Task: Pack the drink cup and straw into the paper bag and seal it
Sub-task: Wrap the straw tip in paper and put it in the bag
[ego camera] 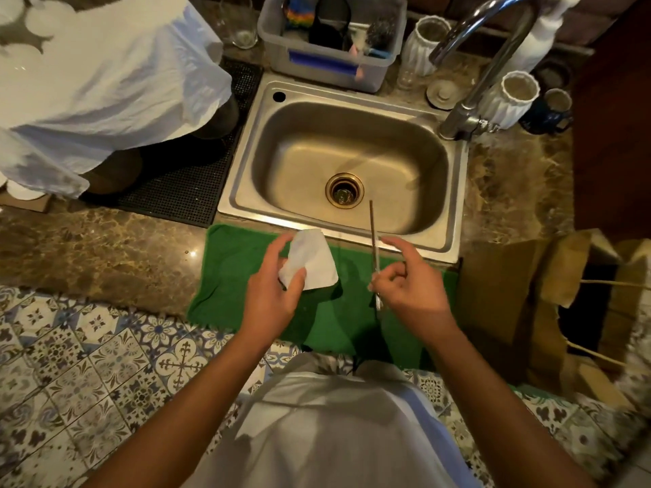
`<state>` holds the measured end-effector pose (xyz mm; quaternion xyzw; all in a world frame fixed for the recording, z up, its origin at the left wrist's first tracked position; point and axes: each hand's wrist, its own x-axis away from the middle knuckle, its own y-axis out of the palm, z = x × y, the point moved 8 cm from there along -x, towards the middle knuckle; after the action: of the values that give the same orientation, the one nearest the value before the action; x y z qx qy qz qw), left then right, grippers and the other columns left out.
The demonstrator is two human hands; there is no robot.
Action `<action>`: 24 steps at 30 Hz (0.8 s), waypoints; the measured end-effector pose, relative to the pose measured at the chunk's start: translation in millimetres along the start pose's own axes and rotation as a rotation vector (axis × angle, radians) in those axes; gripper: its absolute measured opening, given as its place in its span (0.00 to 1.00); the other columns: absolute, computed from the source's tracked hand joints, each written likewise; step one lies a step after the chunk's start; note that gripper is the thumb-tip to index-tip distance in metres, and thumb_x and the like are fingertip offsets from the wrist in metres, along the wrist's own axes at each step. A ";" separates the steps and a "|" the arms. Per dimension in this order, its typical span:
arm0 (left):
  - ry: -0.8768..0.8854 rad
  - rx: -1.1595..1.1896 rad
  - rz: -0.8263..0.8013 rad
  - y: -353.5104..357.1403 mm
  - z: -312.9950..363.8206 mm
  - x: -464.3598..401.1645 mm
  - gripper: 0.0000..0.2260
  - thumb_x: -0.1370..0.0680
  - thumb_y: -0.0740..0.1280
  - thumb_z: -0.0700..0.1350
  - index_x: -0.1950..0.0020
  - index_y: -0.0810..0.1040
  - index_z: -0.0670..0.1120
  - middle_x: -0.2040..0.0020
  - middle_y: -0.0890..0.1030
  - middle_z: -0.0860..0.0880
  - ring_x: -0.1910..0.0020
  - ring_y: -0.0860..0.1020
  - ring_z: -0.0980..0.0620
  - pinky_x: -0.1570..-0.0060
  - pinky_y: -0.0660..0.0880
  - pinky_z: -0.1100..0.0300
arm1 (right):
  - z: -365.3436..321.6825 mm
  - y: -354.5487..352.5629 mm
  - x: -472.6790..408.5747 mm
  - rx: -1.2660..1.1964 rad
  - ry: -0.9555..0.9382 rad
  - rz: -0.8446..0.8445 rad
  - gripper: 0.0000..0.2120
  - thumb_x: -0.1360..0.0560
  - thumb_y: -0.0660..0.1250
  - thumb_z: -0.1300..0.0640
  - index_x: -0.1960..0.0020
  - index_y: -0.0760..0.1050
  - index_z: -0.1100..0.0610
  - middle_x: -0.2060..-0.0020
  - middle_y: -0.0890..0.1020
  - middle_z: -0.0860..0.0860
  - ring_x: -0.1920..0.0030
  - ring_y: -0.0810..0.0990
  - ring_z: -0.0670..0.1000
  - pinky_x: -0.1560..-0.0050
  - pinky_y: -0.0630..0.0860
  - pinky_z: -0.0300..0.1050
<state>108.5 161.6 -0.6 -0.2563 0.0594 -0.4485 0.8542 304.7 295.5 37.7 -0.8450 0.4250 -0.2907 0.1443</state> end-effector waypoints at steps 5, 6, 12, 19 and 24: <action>0.197 0.052 -0.001 -0.7 67.3 0.8 0.28 0.18 0.66 0.41 0.22 0.64 0.62 0.38 0.73 0.75 0.53 0.79 0.59 0.53 0.76 0.69 | -51.8 -65.0 40.9 -0.151 -0.194 0.038 0.19 0.22 0.68 0.63 0.37 0.80 0.44 0.62 0.84 0.55 0.64 0.81 0.57 0.62 0.81 0.49; 0.241 0.048 -0.010 2.2 81.8 1.3 0.26 0.18 0.65 0.40 0.24 0.67 0.62 0.38 0.72 0.77 0.51 0.79 0.58 0.49 0.76 0.67 | -59.3 -78.3 49.8 -0.141 -0.219 0.027 0.16 0.23 0.68 0.59 0.41 0.82 0.41 0.62 0.85 0.54 0.65 0.80 0.56 0.64 0.81 0.49; 0.307 0.026 -0.035 38.3 150.5 4.1 0.15 0.18 0.63 0.38 0.39 0.82 0.56 0.43 0.81 0.50 0.41 0.77 0.52 0.40 0.65 0.77 | -74.1 -168.0 86.6 -0.178 -0.299 0.148 0.10 0.25 0.70 0.54 0.51 0.85 0.40 0.60 0.87 0.52 0.60 0.82 0.61 0.61 0.80 0.58; 0.350 0.025 -0.036 99.9 215.9 17.3 0.15 0.20 0.67 0.35 0.41 0.83 0.54 0.50 0.77 0.55 0.46 0.66 0.85 0.50 0.64 0.84 | -50.3 -257.4 107.9 -0.300 -0.373 0.257 0.11 0.26 0.70 0.61 0.54 0.86 0.45 0.60 0.87 0.45 0.61 0.83 0.42 0.63 0.77 0.31; 0.343 -0.079 -0.118 151.4 250.4 32.8 0.14 0.19 0.67 0.45 0.34 0.82 0.53 0.39 0.76 0.51 0.38 0.68 0.67 0.47 0.67 0.74 | -11.6 -305.6 104.6 -0.401 -0.346 0.275 0.17 0.22 0.60 0.61 0.48 0.87 0.48 0.56 0.88 0.52 0.55 0.85 0.49 0.57 0.79 0.36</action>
<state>322.2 302.3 145.0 -0.2126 0.2066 -0.5322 0.7930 540.6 394.1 235.4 -0.8282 0.5535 -0.0302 0.0830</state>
